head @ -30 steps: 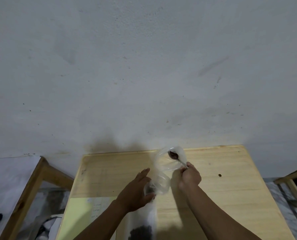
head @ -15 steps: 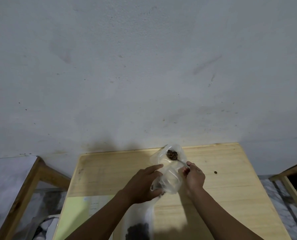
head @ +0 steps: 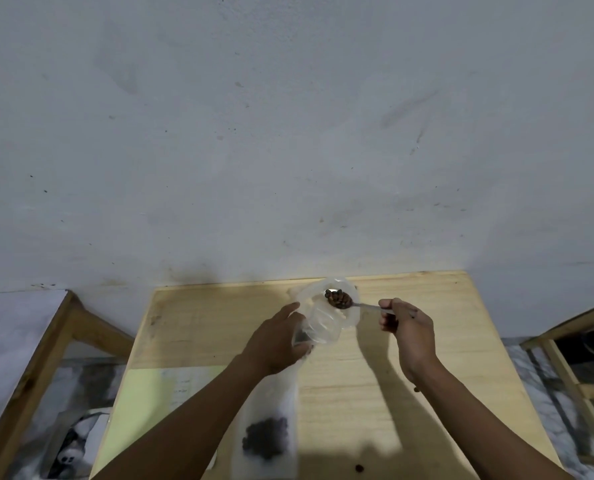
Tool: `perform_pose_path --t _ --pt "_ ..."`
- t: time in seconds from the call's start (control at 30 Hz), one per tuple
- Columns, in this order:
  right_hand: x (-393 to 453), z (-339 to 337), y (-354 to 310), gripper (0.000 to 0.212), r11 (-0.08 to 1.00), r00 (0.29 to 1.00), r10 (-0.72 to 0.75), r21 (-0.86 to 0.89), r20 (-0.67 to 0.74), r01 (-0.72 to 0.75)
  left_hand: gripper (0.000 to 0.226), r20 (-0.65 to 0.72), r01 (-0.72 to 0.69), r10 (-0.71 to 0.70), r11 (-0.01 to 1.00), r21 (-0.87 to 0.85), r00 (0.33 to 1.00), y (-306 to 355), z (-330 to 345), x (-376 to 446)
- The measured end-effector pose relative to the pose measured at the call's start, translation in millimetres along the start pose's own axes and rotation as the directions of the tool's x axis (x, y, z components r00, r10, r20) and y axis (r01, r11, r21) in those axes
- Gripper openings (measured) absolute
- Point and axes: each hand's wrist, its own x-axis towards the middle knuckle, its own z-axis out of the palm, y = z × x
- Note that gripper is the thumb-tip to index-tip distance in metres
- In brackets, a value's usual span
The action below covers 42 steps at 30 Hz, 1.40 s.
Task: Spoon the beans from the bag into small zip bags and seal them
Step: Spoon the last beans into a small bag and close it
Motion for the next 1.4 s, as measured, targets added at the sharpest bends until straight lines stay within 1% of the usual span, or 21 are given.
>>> perform_pose_path --t 0.2,0.37,0.47,0.53,0.57,0.63,0.67,0.7,0.73,0.77,0.8,0.87,0.93,1.03,1.1,1.13,1.23,1.3,1.4 --pt "-11 -4 -32 0.026 0.996 0.994 -0.081 -0.031 0.067 0.083 0.047 -0.044 0.024 -0.027 0.997 -0.068 0.999 7 -1 1" --pt "-22 -5 -38 0.028 0.975 0.986 -0.125 -0.171 0.110 0.143 0.035 -0.059 0.024 -0.030 0.995 -0.102 0.998 11 0 4" --pt "-26 -3 -37 0.029 0.941 0.974 -0.165 -0.271 0.155 0.203 0.036 -0.067 0.024 -0.032 0.993 -0.117 0.997 11 -1 4" --pt "-30 -2 -34 0.028 0.871 0.937 -0.245 -0.369 0.247 0.325 0.039 -0.058 0.025 -0.031 0.993 -0.112 0.998 12 -1 2" --pt "-32 -1 -33 0.028 0.815 0.899 -0.297 -0.405 0.323 0.415 0.041 -0.052 0.026 -0.032 0.994 -0.106 0.998 13 -2 2" --pt "-36 -1 -32 0.033 0.679 0.792 -0.380 -0.437 0.479 0.590 0.043 -0.043 0.027 -0.031 0.995 -0.093 0.999 15 -3 0" --pt "-37 -2 -32 0.034 0.630 0.748 -0.401 -0.434 0.530 0.645 0.043 -0.040 0.025 -0.029 0.996 -0.089 0.999 15 -2 -1" --pt "-38 -4 -32 0.034 0.605 0.724 -0.418 -0.427 0.549 0.672 0.044 -0.037 0.024 -0.027 0.996 -0.089 0.999 15 -2 -1" --pt "-37 -6 -31 0.032 0.604 0.724 -0.440 -0.421 0.532 0.676 0.045 -0.037 0.021 -0.025 0.995 -0.093 0.999 15 -3 -3" --pt "-36 -9 -30 0.029 0.636 0.746 -0.459 -0.408 0.482 0.655 0.046 -0.038 0.019 -0.023 0.995 -0.099 0.999 14 -3 -3" --pt "-36 -12 -28 0.027 0.702 0.791 -0.462 -0.379 0.401 0.603 0.047 -0.040 0.017 -0.021 0.995 -0.103 0.999 13 -3 -4" --pt "-35 -15 -21 0.026 0.852 0.896 -0.396 -0.284 0.199 0.440 0.048 -0.038 0.007 -0.011 0.995 -0.102 0.999 12 -4 -5" --pt "-31 -13 -10 0.026 0.932 0.959 -0.281 -0.231 0.031 0.281 0.049 -0.034 0.001 -0.005 0.995 -0.102 0.999 11 -4 -6" --pt "-21 3 15 0.029 0.987 0.995 -0.052 -0.154 -0.084 0.038 0.050 -0.019 -0.023 0.022 0.995 -0.092 1.000 10 -4 -8" --pt "-13 19 29 0.031 0.990 0.985 0.117 -0.061 -0.130 -0.126 0.051 0.011 -0.046 0.047 0.996 -0.079 0.999 9 -3 -8" --pt "-8 26 33 0.030 0.978 0.968 0.208 0.000 -0.144 -0.210 0.052 0.027 -0.056 0.058 0.996 -0.073 0.998 8 -2 -8" --pt "4 46 39 0.017 0.886 0.876 0.454 0.187 -0.162 -0.425 0.056 0.071 -0.065 0.069 0.996 -0.055 0.995 5 -2 -7" --pt "10 55 42 0.012 0.828 0.821 0.543 0.277 -0.178 -0.488 0.056 0.108 -0.058 0.062 0.998 -0.038 0.992 1 -1 -7" --pt "17 66 42 0.013 0.746 0.765 0.616 0.449 -0.185 -0.492 0.053 0.161 -0.045 0.047 0.999 -0.016 0.986 -5 0 -10"
